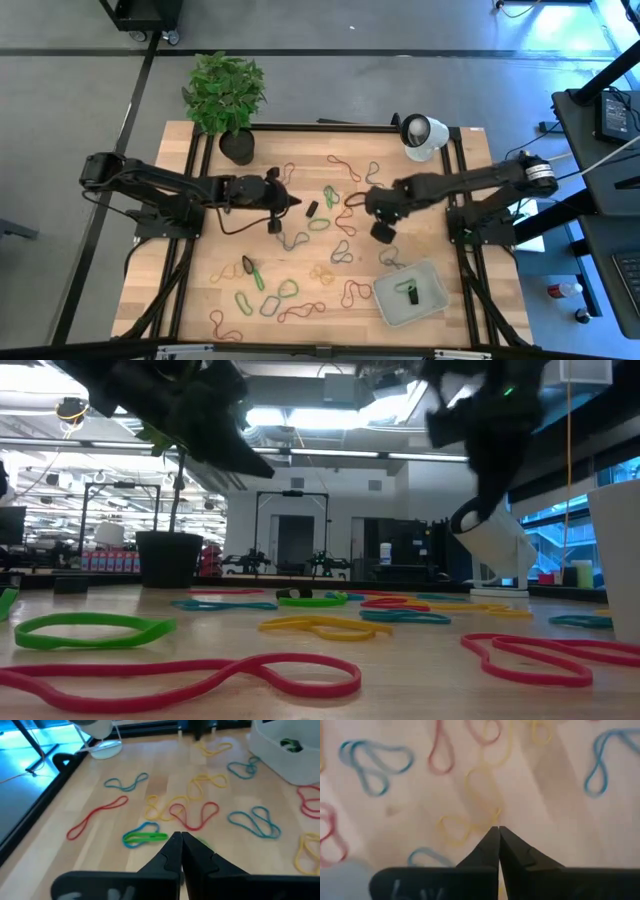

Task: Pick and place rubber bands into bin
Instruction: Put the yellow rubber band into the white bin

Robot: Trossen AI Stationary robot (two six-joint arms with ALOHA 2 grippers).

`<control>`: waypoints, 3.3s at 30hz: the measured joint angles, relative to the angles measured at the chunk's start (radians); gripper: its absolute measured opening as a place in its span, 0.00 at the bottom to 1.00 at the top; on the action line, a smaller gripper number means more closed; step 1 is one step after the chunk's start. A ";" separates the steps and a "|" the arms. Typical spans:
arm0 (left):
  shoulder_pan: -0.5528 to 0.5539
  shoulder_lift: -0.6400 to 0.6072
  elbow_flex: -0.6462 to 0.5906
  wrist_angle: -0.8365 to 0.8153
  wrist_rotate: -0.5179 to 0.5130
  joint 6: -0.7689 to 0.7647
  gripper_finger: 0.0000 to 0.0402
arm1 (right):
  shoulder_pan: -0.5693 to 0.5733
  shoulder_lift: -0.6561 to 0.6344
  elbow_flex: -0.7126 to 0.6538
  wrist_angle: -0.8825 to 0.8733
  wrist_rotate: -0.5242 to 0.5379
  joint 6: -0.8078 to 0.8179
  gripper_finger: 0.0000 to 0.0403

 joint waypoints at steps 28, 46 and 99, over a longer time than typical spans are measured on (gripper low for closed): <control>-0.086 -0.058 0.000 -0.120 -0.102 -0.035 0.00 | -0.084 0.329 -0.030 0.117 -0.046 -0.100 0.36; -0.086 -0.057 0.000 -0.129 -0.129 -0.056 0.00 | -0.043 0.186 -0.098 0.105 -0.071 0.010 0.01; -0.086 -0.059 0.001 -0.128 -0.222 -0.078 0.00 | 0.827 0.072 0.340 -0.348 0.213 0.819 0.00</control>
